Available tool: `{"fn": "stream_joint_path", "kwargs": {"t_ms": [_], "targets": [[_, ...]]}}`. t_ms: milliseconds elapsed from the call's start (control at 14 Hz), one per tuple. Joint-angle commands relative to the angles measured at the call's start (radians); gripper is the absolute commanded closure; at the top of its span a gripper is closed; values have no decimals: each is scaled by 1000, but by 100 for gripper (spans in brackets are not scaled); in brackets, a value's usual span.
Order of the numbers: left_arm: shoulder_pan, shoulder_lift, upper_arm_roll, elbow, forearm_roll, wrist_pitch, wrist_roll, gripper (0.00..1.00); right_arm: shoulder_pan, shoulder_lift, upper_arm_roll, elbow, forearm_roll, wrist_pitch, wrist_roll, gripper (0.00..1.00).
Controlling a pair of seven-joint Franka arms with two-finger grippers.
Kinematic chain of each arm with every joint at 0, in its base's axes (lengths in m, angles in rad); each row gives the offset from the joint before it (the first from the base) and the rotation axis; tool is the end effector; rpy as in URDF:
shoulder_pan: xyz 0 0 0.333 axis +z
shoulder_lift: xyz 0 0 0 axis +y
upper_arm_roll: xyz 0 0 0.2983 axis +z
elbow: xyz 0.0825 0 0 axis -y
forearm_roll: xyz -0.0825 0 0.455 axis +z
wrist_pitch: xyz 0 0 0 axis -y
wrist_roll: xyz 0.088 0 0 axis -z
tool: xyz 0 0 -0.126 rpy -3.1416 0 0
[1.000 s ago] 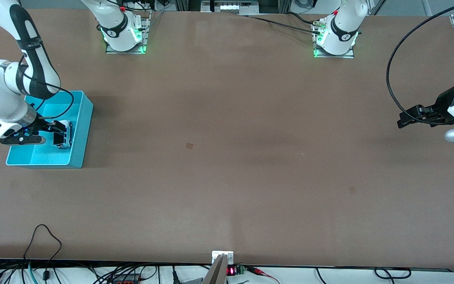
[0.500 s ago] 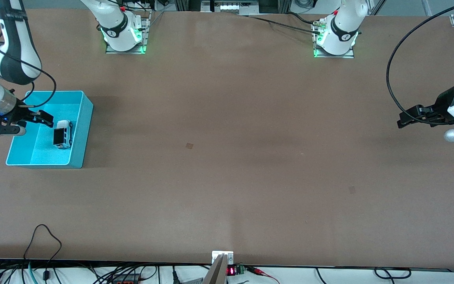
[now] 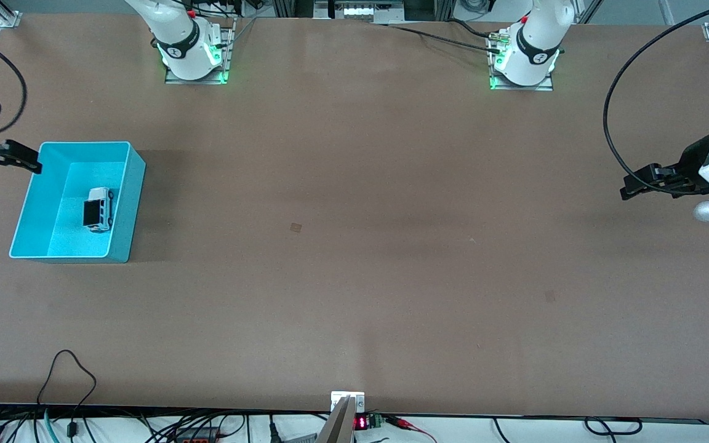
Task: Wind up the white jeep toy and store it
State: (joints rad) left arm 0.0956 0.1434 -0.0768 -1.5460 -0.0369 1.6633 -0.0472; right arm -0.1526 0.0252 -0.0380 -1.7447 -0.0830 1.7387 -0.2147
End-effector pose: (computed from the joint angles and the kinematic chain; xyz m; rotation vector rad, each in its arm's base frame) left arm 0.6704 0.0108 0.5167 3.0921 0.1091 -0.0408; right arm 0.6232 -0.1293 0.4917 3.0655 0.0602 -0.0723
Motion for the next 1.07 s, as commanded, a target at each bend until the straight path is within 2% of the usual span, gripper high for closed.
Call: {"fn": "stream_joint_path", "kwargs": {"t_ms": [0,214,571,1000], "targets": [[0,-16,-1,-11,20,0,7,0,2,6,0,108,23,-114,-9,0],[0,-16,-1,-11,20,0,7,0,11,2,1,151,45,-208,-5,0],[0,-16,-1,-11,20,1,7,0,119,18,-52,159,39,-208,-3,0],[0,-16,-1,-11,20,1,7,0,130,13,-57,148,34,-208,-2,0]]}}
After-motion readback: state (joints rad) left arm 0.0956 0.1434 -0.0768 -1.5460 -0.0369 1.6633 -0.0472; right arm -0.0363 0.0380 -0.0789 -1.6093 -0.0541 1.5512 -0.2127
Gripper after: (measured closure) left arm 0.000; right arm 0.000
